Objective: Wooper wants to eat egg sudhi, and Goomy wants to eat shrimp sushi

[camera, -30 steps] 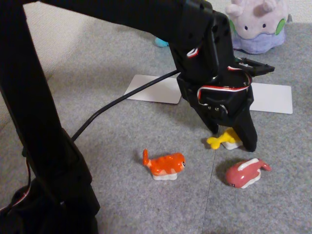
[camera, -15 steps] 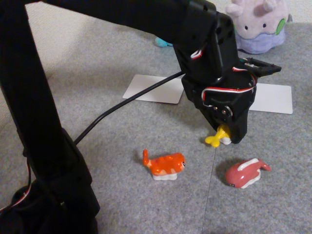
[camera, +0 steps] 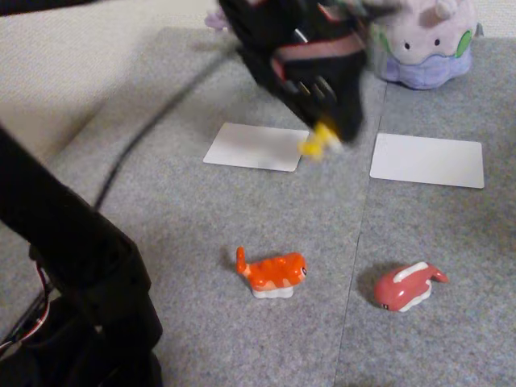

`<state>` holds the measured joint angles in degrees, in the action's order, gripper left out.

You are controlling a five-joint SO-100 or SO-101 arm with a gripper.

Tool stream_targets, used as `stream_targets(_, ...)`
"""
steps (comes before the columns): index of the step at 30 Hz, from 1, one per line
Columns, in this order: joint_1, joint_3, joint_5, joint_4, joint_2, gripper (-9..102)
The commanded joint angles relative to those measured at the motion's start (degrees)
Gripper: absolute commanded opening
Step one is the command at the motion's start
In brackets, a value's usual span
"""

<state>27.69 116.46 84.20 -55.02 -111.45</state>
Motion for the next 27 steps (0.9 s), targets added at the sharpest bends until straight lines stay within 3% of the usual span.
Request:
stream_targets(1, -7.4, -1.1, 3.0, -1.1, -8.7, 7)
stream_targets(10, -23.3, -1.1, 5.5, 3.3, -5.9, 7)
stream_targets(27, -22.1, -1.1, -0.8, 18.8, 16.6, 7)
